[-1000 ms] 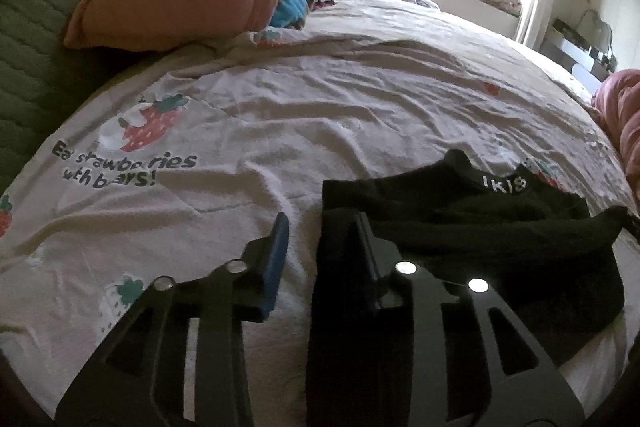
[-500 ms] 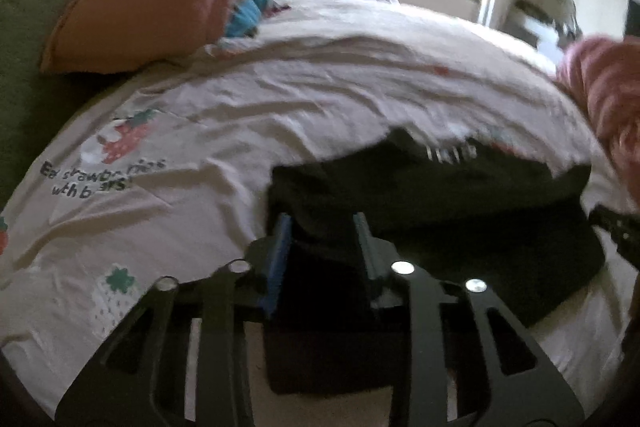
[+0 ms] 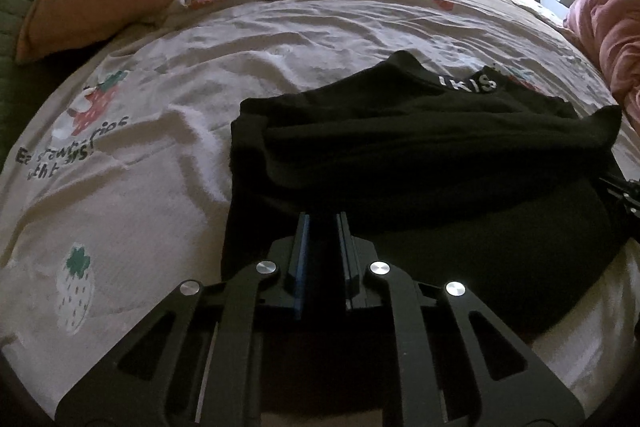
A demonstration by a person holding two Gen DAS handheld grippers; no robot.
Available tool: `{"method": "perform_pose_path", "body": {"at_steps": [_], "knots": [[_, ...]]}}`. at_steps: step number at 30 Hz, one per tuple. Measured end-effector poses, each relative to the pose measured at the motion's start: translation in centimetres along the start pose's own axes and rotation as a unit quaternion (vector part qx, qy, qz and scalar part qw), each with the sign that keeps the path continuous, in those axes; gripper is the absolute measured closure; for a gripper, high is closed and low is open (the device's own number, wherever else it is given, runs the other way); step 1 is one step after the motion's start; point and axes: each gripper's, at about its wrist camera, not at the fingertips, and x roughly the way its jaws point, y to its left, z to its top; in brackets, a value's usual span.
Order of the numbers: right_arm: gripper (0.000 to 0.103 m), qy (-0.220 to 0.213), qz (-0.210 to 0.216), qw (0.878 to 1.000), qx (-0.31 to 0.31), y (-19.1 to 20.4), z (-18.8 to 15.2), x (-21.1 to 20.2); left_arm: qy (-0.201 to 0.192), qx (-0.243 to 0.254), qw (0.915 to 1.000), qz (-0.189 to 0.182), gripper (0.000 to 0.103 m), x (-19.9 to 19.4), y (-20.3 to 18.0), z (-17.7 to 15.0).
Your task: Fold small clothes
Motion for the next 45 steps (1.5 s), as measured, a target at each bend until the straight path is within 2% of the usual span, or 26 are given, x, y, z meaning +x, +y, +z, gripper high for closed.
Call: {"method": "perform_pose_path", "body": {"at_steps": [8,12,13,14,15,18,24,25,26,27,28,31,34,35,36,37,38,39,42,45], "knots": [[0.083,-0.012,-0.002,1.000,0.022,-0.7,3.2,2.3,-0.017,-0.013,0.9997,-0.011,0.095,1.2,0.8,2.1],[0.083,-0.019,-0.016,0.999,0.038,-1.3,4.9,3.2,-0.041,-0.027,0.9987,-0.014,0.095,0.9,1.9,3.3],[0.083,-0.019,-0.019,0.999,0.045,-1.6,5.3,3.4,-0.046,-0.032,0.9984,-0.012,0.092,0.6,2.2,3.5],[0.083,-0.020,-0.019,0.998,0.053,-1.9,5.6,3.6,-0.053,-0.037,0.9979,-0.005,0.081,0.3,2.5,3.8],[0.083,-0.021,-0.019,0.998,0.062,-2.2,6.0,3.7,-0.066,-0.046,0.9967,0.000,0.078,-0.3,3.1,4.2],[0.083,-0.027,-0.031,0.996,0.085,-3.4,6.8,3.9,-0.079,-0.066,0.9947,0.001,0.077,-1.0,4.5,4.7],[0.083,-0.045,-0.057,0.993,0.095,-5.3,6.6,2.8,-0.055,-0.097,0.9938,0.003,0.073,0.2,6.4,4.7],[0.080,-0.045,-0.065,0.992,0.094,-5.5,6.5,2.8,-0.050,-0.100,0.9937,0.002,0.071,0.5,6.5,4.5],[0.076,-0.044,-0.075,0.992,0.096,-6.0,6.4,2.7,-0.041,-0.104,0.9937,0.000,0.065,1.0,6.6,4.4],[0.065,-0.042,-0.080,0.991,0.099,-6.4,6.3,2.8,-0.036,-0.108,0.9935,-0.002,0.062,1.2,6.8,4.1],[0.061,-0.041,-0.082,0.990,0.107,-6.9,6.2,2.8,-0.031,-0.112,0.9932,-0.003,0.059,1.6,7.0,4.0],[0.061,-0.029,-0.078,0.990,0.113,-7.7,6.2,3.4,-0.018,-0.115,0.9931,-0.010,0.059,2.5,7.1,3.7],[0.061,-0.023,-0.083,0.992,0.093,-7.5,6.2,4.2,-0.010,-0.118,0.9928,-0.015,0.059,3.2,7.1,3.4],[0.061,-0.022,-0.080,0.993,0.088,-7.3,6.2,4.4,-0.010,-0.114,0.9933,-0.014,0.061,3.3,6.9,3.2],[0.070,-0.021,-0.076,0.993,0.087,-7.2,6.2,4.6,-0.013,-0.110,0.9937,-0.012,0.064,3.3,6.8,3.2],[0.085,-0.020,-0.067,0.994,0.087,-7.2,6.1,4.7,-0.017,-0.105,0.9942,-0.016,0.077,3.3,6.6,3.2],[0.091,-0.020,-0.061,0.994,0.086,-7.1,6.0,4.8,-0.020,-0.101,0.9944,-0.021,0.095,3.2,6.4,3.2],[0.094,-0.022,-0.057,0.995,0.083,-7.0,6.0,4.7,-0.024,-0.099,0.9945,-0.024,0.101,3.1,6.3,3.2],[0.095,-0.045,-0.058,0.994,0.082,-6.7,5.9,3.5,-0.044,-0.085,0.9954,-0.008,0.101,2.2,5.7,3.4],[0.095,-0.081,-0.055,0.990,0.106,-7.6,6.2,1.6,-0.077,-0.091,0.9928,-0.007,0.102,0.5,6.0,4.0]]}}
